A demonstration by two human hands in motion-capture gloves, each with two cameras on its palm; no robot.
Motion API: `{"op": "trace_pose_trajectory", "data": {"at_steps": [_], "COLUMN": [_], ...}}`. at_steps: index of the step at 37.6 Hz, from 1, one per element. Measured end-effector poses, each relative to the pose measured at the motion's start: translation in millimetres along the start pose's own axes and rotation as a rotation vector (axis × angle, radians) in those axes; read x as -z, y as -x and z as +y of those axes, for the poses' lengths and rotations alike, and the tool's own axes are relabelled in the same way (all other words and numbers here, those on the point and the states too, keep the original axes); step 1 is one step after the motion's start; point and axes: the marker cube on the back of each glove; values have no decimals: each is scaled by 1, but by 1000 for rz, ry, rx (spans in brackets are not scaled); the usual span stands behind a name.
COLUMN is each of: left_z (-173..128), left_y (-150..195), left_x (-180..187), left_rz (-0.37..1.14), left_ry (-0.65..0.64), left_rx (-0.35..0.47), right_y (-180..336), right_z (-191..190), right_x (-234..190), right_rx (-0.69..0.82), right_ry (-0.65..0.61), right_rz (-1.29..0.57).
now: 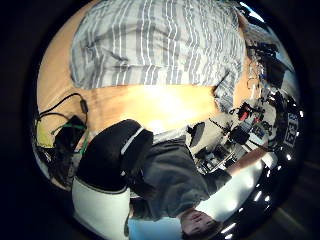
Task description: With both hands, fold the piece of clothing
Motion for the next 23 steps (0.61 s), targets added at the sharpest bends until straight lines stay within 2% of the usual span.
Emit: {"op": "trace_pose_trajectory", "data": {"at_steps": [2, 3, 7, 9, 11, 14, 17, 21, 23], "left_z": [-18, -21, 19, 28, 26, 20, 13, 7, 3], "left_y": [-6, -9, -18, -20, -22, -23, -20, -14, -13], "left_x": [-10, -15, -31, -39, -46, -55, -62, -66, -68], "left_rz": [-7, -10, -9, -9, -10, -14, -34, -39, -16], "left_ry": [-65, -72, 43, 75, 88, 107, 119, 150, 146], "left_rx": [-102, -116, -29, 12, 17, 0, 22, 63, 67], "right_y": [2, 3, 7, 7, 6, 7, 9, 14, 13], "right_z": [-9, -14, -31, -35, -42, -60, -64, -78, -86], "right_x": [-15, -22, -51, -65, -79, -100, -115, -130, -138], "right_rx": [9, 12, 5, -57, -113, -61, -119, 10, 9], "right_ry": [34, 52, 117, 187, 253, 238, 281, 232, 235], "right_rz": [-10, -17, -36, -40, -46, -63, -54, -55, -41]}}
